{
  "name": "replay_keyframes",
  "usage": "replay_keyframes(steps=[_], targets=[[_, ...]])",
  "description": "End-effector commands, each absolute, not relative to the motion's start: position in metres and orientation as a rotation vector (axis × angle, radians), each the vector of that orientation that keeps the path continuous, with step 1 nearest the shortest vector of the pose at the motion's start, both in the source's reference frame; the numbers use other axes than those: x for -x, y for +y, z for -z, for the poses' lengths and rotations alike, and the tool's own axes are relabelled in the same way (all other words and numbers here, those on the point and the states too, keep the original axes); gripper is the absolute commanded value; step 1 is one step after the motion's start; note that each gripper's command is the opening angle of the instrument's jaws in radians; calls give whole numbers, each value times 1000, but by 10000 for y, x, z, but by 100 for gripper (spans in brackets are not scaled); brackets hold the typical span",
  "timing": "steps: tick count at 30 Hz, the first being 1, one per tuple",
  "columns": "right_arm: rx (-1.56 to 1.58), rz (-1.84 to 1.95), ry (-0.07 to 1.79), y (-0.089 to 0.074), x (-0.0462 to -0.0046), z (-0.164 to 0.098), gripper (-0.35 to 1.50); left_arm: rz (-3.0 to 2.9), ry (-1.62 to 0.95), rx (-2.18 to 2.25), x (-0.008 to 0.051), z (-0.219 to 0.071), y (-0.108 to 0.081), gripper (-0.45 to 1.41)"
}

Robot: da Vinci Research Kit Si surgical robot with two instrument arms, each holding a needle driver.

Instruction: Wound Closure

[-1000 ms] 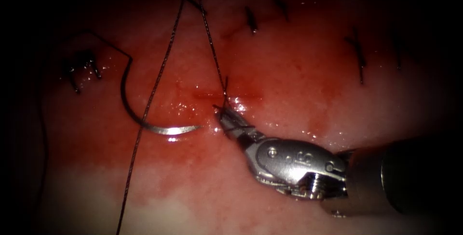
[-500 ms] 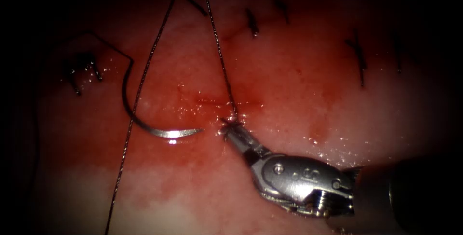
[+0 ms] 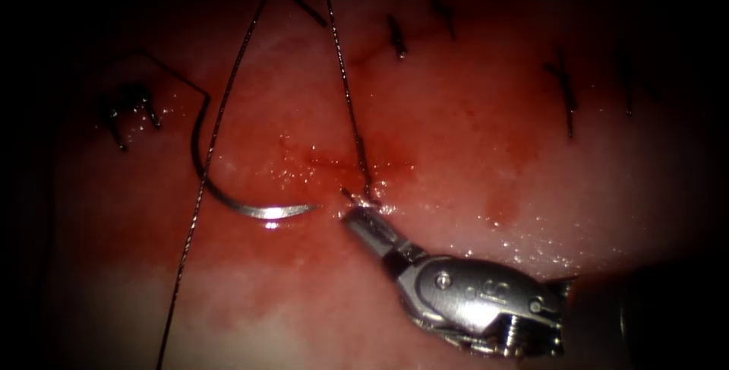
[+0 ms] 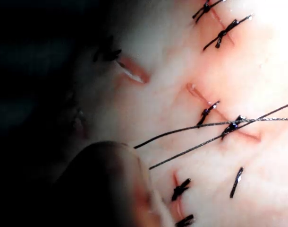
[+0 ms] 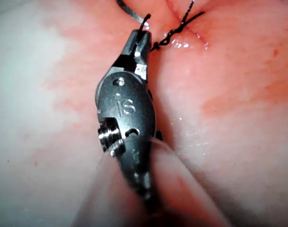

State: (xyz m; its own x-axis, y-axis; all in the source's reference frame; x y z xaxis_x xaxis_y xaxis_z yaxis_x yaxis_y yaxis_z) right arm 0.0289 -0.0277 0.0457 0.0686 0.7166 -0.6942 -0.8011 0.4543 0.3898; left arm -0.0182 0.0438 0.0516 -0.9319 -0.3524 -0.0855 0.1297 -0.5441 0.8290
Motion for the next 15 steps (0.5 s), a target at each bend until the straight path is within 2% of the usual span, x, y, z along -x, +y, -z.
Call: replay_keyframes(steps=[1, 15], targets=[[101, -1135, 987, -288, -295, -455, -35, 2512, -1318, -353, 187, -521, 437, -45], [203, -948, 1030, -267, -295, -475, -35, 2533, -1330, -326, 197, -518, 441, -45]])
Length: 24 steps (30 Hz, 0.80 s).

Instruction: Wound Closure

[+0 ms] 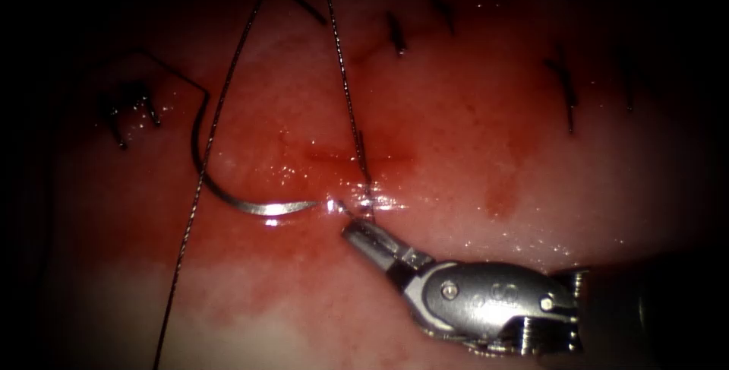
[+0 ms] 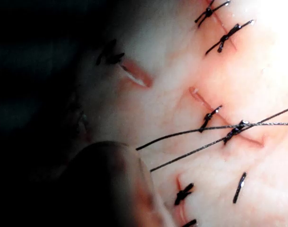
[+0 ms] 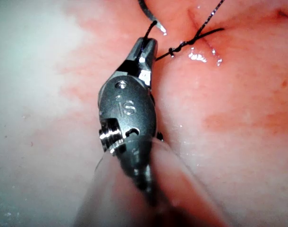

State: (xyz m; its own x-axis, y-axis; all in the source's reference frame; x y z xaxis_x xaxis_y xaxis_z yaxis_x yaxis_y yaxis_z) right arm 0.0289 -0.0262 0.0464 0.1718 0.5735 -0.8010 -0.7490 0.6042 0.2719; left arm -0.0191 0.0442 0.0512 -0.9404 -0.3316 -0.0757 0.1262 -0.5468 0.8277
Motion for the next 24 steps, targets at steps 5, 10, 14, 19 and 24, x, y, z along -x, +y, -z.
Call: replay_keyframes(steps=[5, 10, 14, 19, 24], targets=[[184, -905, 1005, -279, -300, -498, -35, 2546, -1344, -305, 206, -518, 440, -45], [179, -912, 996, -275, -298, -492, -35, 2650, -1362, -289, 204, -517, 435, -45], [181, -916, 991, -274, -298, -490, -35, 2789, -1278, -403, 206, -516, 420, -45], [181, -917, 991, -273, -298, -490, -35, 2795, -1210, -448, 210, -515, 413, -45], [182, -919, 995, -271, -297, -488, -35, 2784, -1256, -448, 206, -513, 417, -45]])
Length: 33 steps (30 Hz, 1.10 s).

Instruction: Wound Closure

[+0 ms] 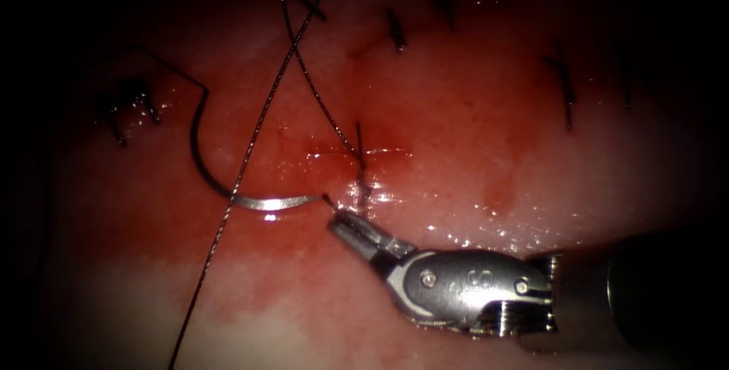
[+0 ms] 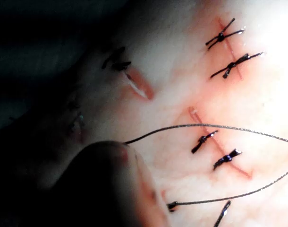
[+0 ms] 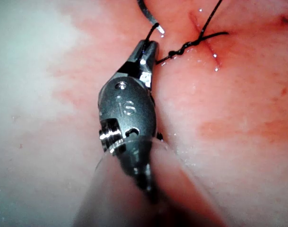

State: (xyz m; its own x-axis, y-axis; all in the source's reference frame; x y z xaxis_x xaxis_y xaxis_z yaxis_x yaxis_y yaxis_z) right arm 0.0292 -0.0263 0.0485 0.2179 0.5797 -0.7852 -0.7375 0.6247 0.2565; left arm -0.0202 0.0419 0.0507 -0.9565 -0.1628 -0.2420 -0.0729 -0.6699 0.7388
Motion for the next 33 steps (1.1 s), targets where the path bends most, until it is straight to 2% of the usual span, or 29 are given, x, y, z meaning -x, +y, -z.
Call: replay_keyframes(steps=[1, 10, 33], targets=[[183, -920, 997, -271, -297, -487, -35, 2782, -1255, -450, 205, -512, 416, -45], [195, -921, 1010, -268, -301, -482, -35, 2760, -1278, -495, 185, -508, 417, -45], [193, -919, 1012, -269, -299, -482, -35, 2761, -1290, -506, 186, -507, 421, -45]])
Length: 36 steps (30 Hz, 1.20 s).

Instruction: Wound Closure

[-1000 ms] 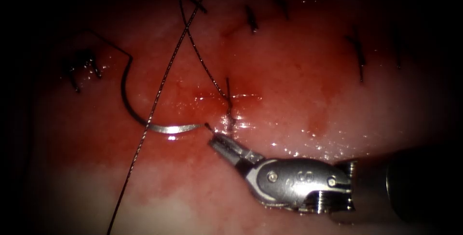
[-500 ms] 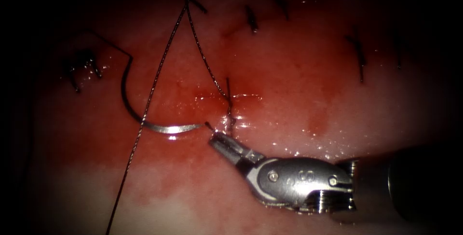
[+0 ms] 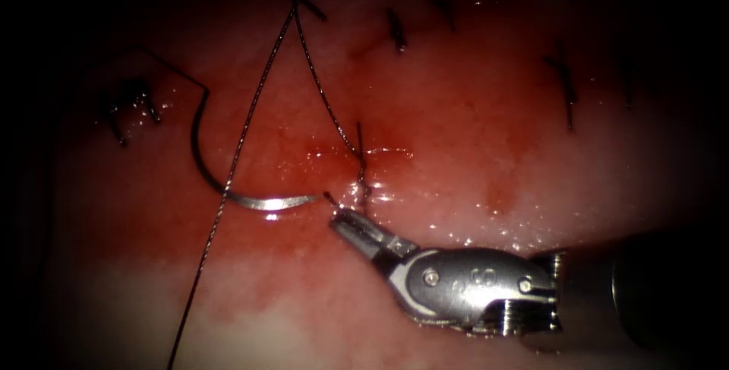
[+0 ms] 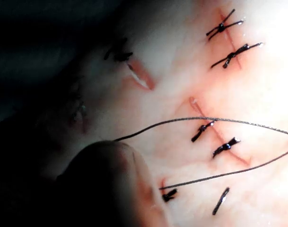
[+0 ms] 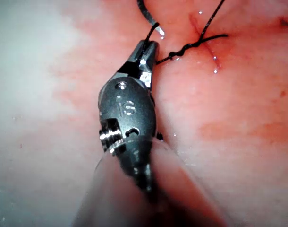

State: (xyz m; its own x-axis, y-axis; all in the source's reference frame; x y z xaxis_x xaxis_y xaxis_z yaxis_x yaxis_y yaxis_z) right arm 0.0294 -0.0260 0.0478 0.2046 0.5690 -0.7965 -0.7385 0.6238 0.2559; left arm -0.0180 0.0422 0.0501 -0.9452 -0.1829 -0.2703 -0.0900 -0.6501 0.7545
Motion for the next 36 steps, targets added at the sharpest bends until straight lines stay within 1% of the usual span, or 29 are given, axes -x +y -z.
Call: replay_keyframes(steps=[1, 7, 21, 36], targets=[[193, -919, 1012, -269, -299, -482, -35, 2761, -1290, -506, 186, -507, 421, -45], [202, -924, 1015, -268, -300, -481, -35, 2761, -1290, -506, 186, -507, 421, -45], [205, -927, 1013, -268, -301, -482, -35, 2708, -1316, -517, 206, -524, 418, -45], [205, -927, 1013, -268, -301, -481, -35, 2721, -1327, -578, 187, -576, 475, -45]])
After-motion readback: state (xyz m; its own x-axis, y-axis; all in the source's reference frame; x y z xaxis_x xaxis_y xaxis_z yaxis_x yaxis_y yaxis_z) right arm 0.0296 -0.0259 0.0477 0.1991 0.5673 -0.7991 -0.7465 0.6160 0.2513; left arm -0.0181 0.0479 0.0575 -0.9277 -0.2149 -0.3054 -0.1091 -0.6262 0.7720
